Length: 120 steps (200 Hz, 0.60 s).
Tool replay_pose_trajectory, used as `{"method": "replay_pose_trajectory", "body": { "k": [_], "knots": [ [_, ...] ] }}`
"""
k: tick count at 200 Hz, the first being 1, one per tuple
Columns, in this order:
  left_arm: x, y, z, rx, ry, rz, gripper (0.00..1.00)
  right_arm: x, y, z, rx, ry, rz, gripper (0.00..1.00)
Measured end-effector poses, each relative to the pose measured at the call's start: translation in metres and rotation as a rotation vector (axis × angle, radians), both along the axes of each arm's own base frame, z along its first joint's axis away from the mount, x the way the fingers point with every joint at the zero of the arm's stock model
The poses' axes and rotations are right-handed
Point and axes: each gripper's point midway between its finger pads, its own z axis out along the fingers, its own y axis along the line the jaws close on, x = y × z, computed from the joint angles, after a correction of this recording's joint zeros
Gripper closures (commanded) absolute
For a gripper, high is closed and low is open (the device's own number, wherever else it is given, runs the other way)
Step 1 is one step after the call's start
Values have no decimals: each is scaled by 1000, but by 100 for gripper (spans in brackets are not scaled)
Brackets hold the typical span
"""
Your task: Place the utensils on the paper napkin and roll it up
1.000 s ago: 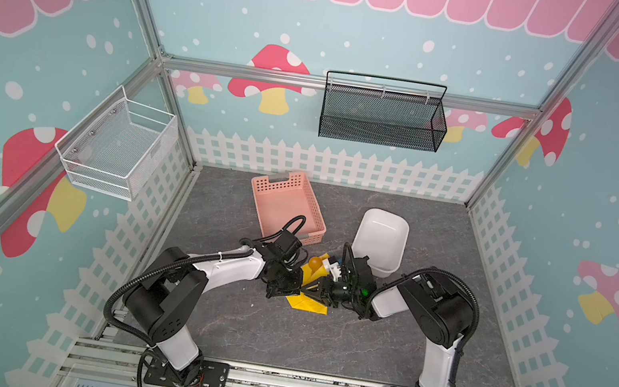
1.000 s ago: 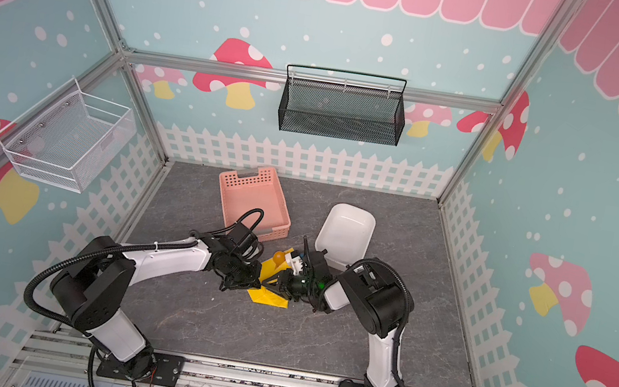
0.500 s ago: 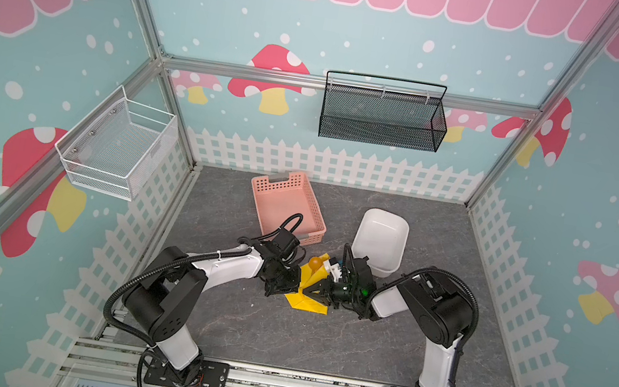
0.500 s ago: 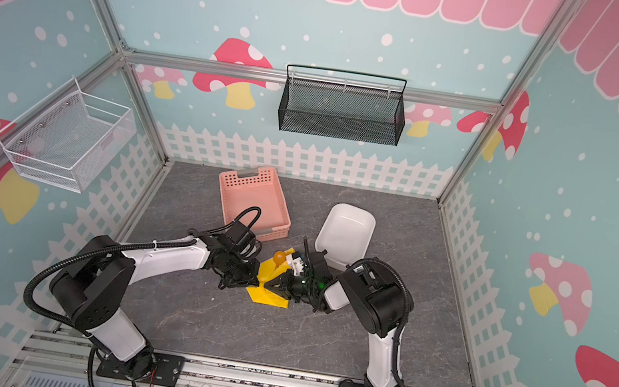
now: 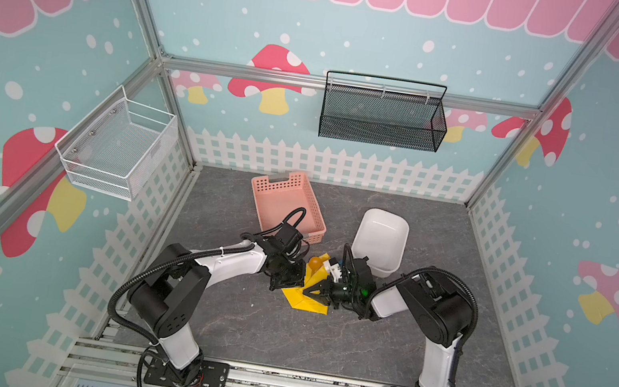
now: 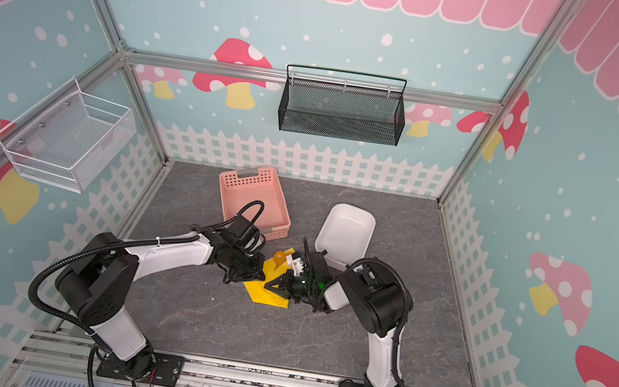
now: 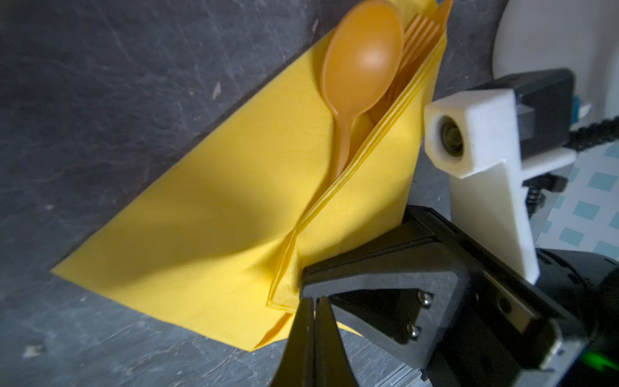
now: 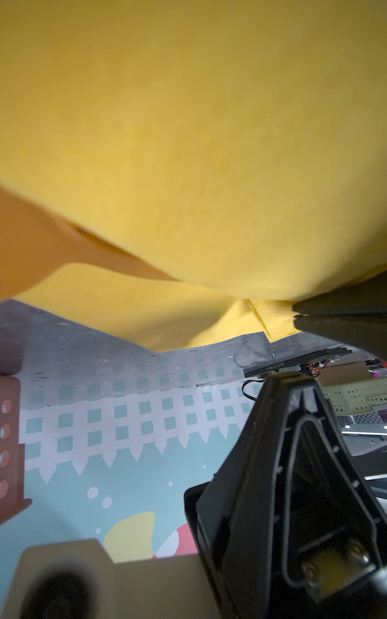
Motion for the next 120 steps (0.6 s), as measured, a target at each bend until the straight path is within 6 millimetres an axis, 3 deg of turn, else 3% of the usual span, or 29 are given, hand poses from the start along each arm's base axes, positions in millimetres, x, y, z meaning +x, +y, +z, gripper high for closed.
{"method": "replay_pose_trajectory", "body": {
  "k": [49, 120],
  "knots": [
    [-6, 2, -25, 37, 64, -3, 98, 0, 0, 0, 0, 0, 0, 99],
    [-8, 2, -30, 38, 73, -6, 99, 0, 0, 0, -3, -5, 3, 96]
  ]
}}
